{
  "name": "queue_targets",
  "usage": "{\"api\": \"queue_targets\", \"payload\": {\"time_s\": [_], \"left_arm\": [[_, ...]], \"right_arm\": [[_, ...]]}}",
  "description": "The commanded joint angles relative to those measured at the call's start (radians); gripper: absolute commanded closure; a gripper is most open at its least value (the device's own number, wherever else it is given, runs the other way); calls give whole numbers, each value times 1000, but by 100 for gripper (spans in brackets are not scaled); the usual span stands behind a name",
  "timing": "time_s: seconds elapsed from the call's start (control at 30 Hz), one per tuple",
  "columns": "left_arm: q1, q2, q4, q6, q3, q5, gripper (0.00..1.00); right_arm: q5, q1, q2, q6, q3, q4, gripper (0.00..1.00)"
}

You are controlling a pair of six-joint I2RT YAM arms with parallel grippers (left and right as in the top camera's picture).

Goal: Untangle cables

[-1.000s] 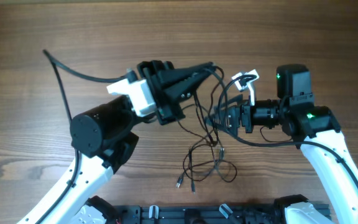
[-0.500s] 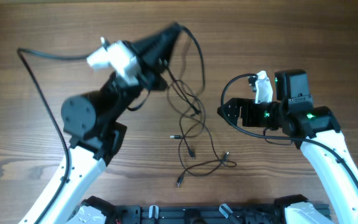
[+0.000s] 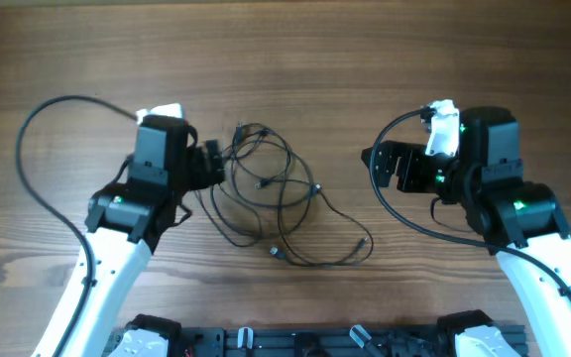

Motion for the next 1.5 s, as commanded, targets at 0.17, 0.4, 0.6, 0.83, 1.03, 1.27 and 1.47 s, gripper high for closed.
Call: {"api": "queue_targets", "payload": {"time_s": [0.17,0.4,0.6,0.83,1.03,1.27,1.47], "left_arm": [[185,-5,-38,-135,-1,-43,0],[191,-3,-46,-135,-1,-42,0],[191,-3,-46,-135,-1,-42,0],[191,-3,-46,-135,-1,-42,0],[191,-3,-46,-135,-1,-42,0],[191,-3,-46,-135,-1,-42,0],[191,-4,-46,-135,-1,-42,0]], "right_arm": [[-263,25,241,43,14,154,0],[-330,159,612,-37,14,436,1],[-338,184,850,-27,14,510,4],[-407,262,880,-4,14,641,6],[-407,315,824,113,14,655,96],[-309,283,272,119,53,659,96],[-100,97,-41,203,264,673,96]]}}
